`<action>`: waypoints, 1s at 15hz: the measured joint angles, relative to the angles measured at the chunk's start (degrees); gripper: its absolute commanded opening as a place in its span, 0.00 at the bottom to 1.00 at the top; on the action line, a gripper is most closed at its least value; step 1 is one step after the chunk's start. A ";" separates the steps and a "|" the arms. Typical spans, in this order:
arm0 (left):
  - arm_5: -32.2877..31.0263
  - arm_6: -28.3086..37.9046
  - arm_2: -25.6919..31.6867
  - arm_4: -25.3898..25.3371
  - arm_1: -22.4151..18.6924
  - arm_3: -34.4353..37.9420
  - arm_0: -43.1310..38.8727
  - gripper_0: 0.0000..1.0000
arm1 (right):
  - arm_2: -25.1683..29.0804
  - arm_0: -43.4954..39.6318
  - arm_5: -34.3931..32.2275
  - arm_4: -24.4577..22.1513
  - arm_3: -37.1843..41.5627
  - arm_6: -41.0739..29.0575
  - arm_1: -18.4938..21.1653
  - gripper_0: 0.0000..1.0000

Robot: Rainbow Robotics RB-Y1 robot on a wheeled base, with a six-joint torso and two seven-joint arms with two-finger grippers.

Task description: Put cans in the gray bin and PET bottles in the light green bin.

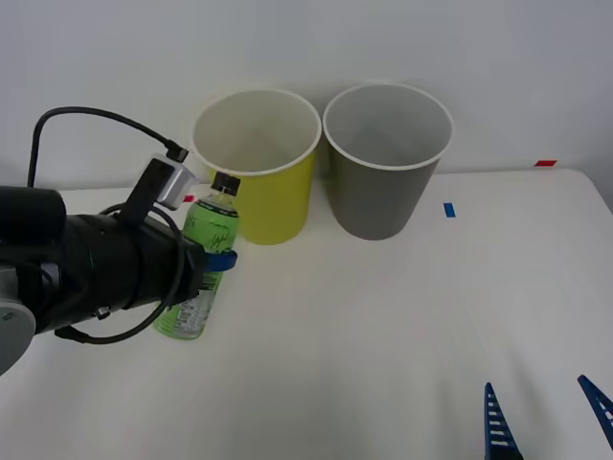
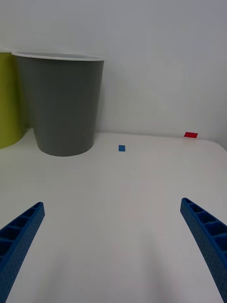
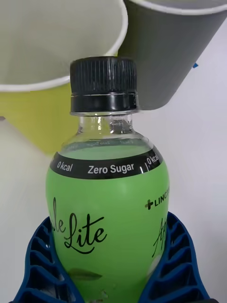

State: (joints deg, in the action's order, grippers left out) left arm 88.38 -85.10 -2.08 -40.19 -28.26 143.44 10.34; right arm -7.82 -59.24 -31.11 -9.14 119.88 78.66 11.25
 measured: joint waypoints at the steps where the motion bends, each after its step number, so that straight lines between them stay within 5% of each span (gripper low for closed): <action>1: -0.32 -1.78 1.99 -0.81 0.53 0.45 -0.21 0.00 | 0.00 0.00 0.00 0.00 0.00 0.00 0.00 1.00; 9: -2.24 -3.95 15.57 -10.69 2.48 6.51 -0.33 0.00 | 0.00 0.00 0.00 0.00 0.00 0.00 0.00 1.00; 15: -11.05 -4.30 16.44 -4.33 3.48 6.57 3.19 0.00 | 0.00 0.00 0.00 0.00 0.00 0.00 0.00 1.00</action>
State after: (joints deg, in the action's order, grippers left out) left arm 77.33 -89.41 14.37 -44.52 -24.78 150.01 13.53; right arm -7.82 -59.24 -31.11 -9.14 119.88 78.66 11.25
